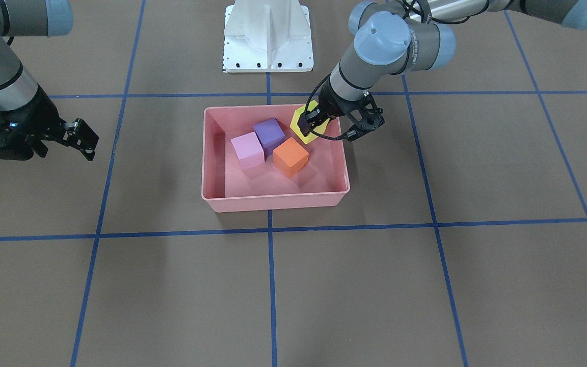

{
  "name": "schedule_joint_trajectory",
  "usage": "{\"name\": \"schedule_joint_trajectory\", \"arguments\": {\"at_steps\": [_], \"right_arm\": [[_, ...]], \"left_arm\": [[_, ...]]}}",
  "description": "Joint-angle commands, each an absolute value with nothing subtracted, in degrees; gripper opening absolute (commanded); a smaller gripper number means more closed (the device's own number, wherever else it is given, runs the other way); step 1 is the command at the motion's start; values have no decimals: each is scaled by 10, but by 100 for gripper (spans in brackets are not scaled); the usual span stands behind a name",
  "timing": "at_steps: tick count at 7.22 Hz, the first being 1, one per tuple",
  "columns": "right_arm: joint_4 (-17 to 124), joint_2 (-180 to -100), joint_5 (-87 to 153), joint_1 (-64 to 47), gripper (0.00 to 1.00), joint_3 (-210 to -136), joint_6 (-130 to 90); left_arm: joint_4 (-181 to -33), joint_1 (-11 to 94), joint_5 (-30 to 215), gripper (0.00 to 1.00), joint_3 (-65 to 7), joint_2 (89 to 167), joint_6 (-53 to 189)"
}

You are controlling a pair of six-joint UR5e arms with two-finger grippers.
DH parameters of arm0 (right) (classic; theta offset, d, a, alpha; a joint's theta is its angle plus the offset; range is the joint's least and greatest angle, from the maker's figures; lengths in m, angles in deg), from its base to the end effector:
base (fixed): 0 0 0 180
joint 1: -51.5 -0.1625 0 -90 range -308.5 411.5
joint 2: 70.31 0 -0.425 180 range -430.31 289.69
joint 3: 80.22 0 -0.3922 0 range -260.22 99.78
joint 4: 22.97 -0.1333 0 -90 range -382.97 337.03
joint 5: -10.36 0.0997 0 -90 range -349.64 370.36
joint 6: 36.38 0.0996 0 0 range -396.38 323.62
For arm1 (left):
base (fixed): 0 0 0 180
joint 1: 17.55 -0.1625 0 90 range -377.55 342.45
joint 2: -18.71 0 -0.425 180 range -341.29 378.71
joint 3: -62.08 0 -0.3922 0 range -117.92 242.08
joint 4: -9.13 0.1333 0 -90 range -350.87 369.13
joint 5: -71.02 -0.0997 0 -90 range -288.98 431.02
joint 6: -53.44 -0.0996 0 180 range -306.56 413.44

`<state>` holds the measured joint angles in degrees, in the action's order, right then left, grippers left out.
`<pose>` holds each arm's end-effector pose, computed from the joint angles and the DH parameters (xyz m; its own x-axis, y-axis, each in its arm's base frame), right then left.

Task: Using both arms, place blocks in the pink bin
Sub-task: 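Lower the yellow cube into the bin and open the left gripper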

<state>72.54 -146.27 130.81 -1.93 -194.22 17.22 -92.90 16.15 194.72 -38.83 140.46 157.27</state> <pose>-0.2565 -0.4848 0.3519 0.7188 0.1103 0.6864 -0.1285 0.9914 -0.0248 0.4869 -0.4185 0.2247 0.4466 -0.5369 -0.7157 0.1974 0.8394 -0.5065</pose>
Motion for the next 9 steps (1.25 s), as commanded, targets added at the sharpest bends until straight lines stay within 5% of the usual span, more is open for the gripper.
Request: {"name": "schedule_joint_trajectory", "arguments": {"at_steps": [1,5,9], "right_arm": [[725,-1462,1309,-18,99,-1941,172],[726,-1453,1351,-50,99,-1937,158],[727,-1521,1395,-181,99,-1875,-83]], "left_arm": [[-918,162,1947,99,-397,1400,1572],[-798,249,1949,99,-492,1396,1421],[-798,393,1957,100,-534,1194,901]]}}
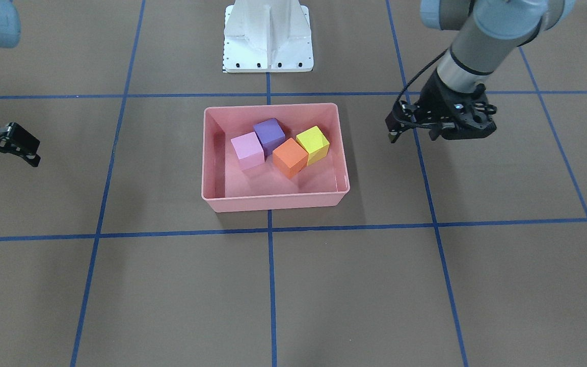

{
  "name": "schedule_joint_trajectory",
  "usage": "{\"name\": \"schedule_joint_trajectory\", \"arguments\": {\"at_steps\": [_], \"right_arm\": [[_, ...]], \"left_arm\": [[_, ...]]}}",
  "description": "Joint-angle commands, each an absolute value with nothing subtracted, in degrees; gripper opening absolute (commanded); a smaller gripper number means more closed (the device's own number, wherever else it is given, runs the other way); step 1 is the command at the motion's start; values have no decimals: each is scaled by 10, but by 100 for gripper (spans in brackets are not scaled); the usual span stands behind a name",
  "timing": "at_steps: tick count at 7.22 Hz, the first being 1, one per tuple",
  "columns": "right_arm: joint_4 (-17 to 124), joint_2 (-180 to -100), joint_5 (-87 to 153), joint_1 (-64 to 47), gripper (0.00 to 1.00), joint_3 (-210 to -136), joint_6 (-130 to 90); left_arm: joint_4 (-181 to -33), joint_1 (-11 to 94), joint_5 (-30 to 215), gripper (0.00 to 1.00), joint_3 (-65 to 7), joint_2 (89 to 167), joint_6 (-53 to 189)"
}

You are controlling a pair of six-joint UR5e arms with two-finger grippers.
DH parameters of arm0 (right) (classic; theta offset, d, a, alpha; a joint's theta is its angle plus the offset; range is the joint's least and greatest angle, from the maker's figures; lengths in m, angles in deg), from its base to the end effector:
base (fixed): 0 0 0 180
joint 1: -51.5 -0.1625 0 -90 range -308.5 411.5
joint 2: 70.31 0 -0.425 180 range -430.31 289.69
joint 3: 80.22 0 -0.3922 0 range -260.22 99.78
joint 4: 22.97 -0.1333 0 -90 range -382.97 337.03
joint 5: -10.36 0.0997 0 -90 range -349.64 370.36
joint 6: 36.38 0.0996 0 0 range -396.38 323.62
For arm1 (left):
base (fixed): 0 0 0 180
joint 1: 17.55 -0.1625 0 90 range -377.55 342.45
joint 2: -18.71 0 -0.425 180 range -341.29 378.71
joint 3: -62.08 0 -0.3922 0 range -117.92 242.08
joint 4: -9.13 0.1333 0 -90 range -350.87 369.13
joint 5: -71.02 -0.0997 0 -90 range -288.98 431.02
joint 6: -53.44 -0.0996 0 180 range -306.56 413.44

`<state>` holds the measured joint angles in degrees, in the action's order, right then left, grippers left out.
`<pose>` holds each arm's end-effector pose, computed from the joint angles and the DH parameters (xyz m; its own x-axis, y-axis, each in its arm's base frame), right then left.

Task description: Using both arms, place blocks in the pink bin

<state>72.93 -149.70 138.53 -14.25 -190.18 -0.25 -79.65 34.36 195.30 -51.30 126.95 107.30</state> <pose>-0.1561 -0.5211 0.4103 0.7134 0.0378 0.6997 -0.0587 0.9983 0.0060 0.2819 -0.4848 0.3037 0.6301 -0.0140 -0.7764 0.0663 0.9972 0.0358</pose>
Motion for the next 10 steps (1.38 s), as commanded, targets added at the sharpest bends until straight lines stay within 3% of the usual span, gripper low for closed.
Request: {"name": "schedule_joint_trajectory", "arguments": {"at_steps": [1,4,6,10], "right_arm": [[727,-1534,1410,-213,99,-1850,-135],[726,-1576,1428,-286,99,-1801,-268],[726,-1597,1439,-303,99,-1796,-286],[724,-1593,1439,-311,99,-1798,-301]], "left_arm": [[-796,459,1970,100,-534,1152,793],[-796,576,2040,100,-513,1064,583],[-802,665,2058,100,-454,1038,489],[-803,677,2097,100,-433,1021,494]]}}
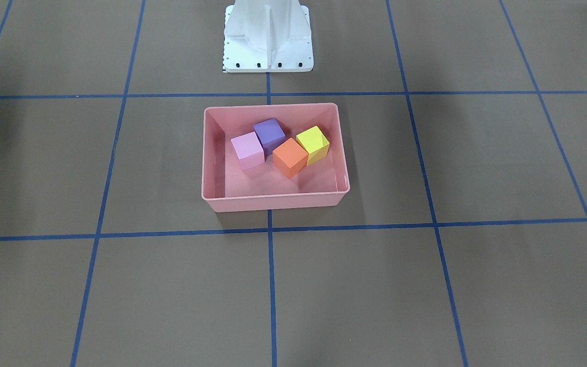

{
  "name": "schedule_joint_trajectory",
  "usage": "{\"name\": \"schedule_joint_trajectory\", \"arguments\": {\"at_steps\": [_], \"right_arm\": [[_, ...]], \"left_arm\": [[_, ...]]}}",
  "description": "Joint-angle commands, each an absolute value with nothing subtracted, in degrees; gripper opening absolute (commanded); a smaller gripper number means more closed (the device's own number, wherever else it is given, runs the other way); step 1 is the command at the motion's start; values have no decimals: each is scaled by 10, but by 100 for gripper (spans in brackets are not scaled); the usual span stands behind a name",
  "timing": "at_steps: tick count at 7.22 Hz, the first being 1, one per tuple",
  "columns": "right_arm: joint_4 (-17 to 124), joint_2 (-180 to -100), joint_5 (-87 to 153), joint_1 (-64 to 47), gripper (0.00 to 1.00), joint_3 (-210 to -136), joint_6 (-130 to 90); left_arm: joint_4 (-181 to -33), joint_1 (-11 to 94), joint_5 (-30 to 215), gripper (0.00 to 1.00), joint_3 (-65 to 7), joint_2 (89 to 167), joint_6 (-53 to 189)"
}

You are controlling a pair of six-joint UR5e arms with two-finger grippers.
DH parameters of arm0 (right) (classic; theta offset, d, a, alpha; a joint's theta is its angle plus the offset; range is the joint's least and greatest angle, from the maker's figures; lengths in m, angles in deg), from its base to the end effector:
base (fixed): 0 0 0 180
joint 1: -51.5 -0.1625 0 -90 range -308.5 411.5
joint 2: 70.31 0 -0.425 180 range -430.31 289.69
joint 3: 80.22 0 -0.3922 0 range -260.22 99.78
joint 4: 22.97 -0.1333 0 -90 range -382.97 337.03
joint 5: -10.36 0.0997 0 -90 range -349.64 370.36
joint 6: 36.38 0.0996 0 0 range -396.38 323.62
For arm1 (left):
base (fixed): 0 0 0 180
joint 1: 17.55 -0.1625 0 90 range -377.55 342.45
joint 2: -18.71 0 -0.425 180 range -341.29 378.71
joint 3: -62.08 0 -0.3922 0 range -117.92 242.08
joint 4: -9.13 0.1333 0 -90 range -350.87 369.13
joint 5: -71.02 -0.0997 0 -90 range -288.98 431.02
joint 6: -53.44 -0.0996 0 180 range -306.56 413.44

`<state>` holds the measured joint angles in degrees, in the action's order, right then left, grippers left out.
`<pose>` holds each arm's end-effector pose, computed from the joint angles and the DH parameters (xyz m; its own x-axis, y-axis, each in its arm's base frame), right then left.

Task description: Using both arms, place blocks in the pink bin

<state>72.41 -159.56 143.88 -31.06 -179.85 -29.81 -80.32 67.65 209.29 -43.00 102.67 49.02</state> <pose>-0.0002 -0.5012 0.5801 0.7213 -0.0394 0.6915 0.0468 0.9989 0.0081 -0.0210 -0.4544 0.5744 0.6457 0.2410 -0.7245 -0.1329 0.9699 0.2041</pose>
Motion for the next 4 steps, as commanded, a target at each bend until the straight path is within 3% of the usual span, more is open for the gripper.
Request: {"name": "schedule_joint_trajectory", "arguments": {"at_steps": [1,4], "right_arm": [[724,-1594,1440,-311,99,-1800,-301],[703,-1615,1446,-311,99,-1796,-297]], "left_arm": [[-801,677,2094,100,-430,1026,519],[-796,676,2089,100,-424,1035,554]]}}
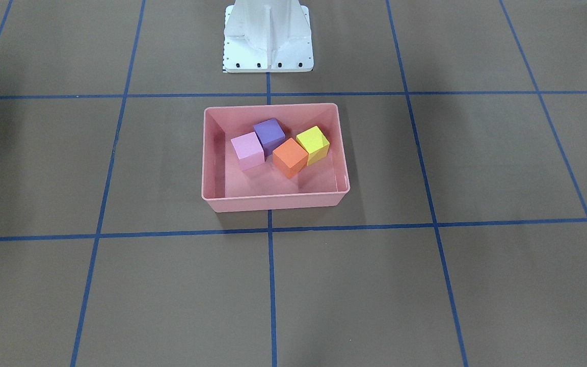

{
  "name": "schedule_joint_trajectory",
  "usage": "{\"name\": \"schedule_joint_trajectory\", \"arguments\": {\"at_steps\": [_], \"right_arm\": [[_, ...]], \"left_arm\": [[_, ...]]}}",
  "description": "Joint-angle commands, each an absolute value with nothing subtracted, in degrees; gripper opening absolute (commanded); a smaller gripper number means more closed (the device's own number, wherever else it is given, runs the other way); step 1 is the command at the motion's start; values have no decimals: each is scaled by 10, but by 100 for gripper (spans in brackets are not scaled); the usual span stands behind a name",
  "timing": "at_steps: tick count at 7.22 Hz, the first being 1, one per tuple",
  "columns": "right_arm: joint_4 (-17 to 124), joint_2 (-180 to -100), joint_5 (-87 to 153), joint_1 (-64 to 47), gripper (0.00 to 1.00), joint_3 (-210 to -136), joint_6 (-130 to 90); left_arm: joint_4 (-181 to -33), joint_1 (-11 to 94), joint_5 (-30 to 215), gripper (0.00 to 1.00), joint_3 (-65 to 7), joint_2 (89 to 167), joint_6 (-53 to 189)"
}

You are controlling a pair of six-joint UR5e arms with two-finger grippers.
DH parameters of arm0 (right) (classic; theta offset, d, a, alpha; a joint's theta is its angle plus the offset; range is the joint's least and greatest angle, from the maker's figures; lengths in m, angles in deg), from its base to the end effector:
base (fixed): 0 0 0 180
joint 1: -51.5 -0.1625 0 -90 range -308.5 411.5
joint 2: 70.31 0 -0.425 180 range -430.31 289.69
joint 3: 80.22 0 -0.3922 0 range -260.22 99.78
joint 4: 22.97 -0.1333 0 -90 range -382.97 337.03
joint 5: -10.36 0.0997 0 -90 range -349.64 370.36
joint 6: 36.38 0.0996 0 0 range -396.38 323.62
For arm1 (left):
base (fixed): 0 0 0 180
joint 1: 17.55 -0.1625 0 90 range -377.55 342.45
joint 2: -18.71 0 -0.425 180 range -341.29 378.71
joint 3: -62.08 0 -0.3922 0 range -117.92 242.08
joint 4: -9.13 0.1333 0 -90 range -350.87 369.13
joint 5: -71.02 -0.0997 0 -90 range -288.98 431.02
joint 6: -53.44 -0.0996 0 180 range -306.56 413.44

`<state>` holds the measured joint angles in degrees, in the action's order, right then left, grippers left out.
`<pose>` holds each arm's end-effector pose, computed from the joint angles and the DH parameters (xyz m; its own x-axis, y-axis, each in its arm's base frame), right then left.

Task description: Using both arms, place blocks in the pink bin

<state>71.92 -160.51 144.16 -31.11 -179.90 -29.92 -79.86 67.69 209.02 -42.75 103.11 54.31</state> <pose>0.0007 -0.4947 0.5866 0.7186 -0.0356 0.6945 0.0477 0.9989 0.0019 -0.0214 -0.4572 0.5743 0.6592 0.1464 -0.7376 -0.0721 0.9886 0.1318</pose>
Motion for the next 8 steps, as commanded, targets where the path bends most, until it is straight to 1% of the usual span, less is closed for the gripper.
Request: {"name": "schedule_joint_trajectory", "arguments": {"at_steps": [1,4,6,8], "right_arm": [[692,-1621,1447,-311,99,-1799,-297],[691,-1621,1444,-311,99,-1797,-296],[691,-1621,1444,-311,99,-1797,-294],[691,-1622,1444,-311,99,-1797,-292]], "left_arm": [[-784,676,2088,100,-421,1043,571],[-783,676,2038,100,-413,1043,573],[-782,678,2042,100,-388,1043,576],[-782,680,2044,100,-382,1043,576]]}}
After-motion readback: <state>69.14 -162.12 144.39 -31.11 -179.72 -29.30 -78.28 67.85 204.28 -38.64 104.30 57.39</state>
